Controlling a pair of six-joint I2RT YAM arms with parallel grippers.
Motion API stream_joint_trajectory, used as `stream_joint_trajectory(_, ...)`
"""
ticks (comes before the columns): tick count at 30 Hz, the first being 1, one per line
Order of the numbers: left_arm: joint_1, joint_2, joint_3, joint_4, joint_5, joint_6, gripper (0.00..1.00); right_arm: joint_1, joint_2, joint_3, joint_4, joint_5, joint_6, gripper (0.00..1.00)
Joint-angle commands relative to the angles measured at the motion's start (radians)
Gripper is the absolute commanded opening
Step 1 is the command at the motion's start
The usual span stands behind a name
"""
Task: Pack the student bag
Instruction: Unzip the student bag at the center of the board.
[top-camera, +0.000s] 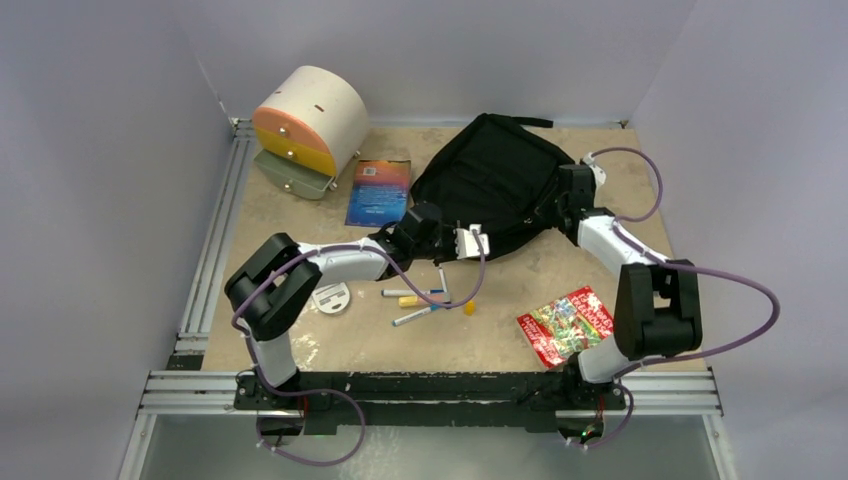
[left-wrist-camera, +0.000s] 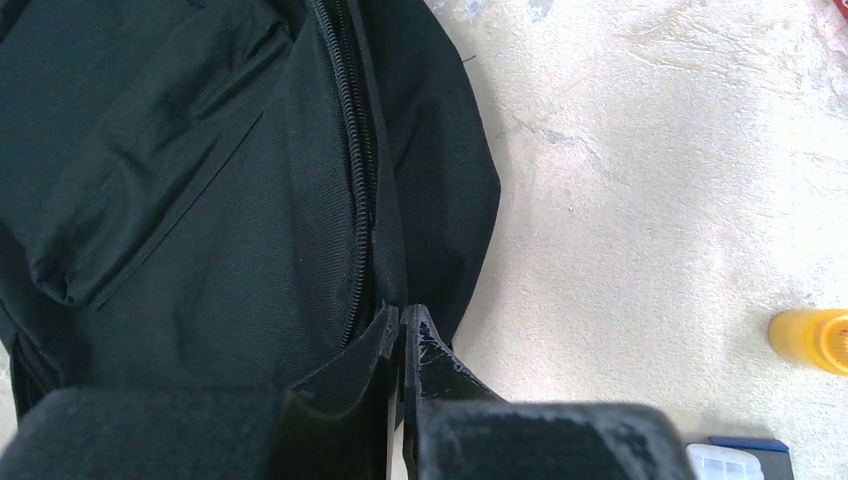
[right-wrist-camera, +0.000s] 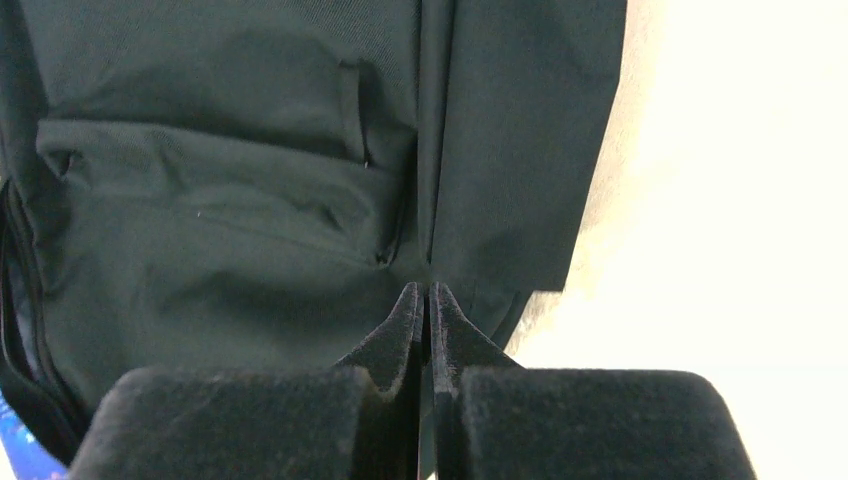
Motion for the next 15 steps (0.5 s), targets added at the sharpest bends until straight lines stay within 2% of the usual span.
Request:
stream_joint_trajectory(1, 0.012, -0.057, -0.028, -0.023, -0.002, 0.006, 0.00, -0.033, 0.043, 0.093, 0.039, 0.102, 0.009, 0.00)
stream_joint_trajectory(11, 0.012, -0.076, -0.035, -0.022, 0.003, 0.015, 0.00, -0.071, 0.138, 0.152, 0.025, 0.140, -0.006, 0.00)
stream_joint_trajectory(15, 0.012, -0.083, -0.040, 0.007, -0.005, 0.000, 0.00, -0.072, 0.118, 0.117, 0.077, -0.015, -0.035, 0.00)
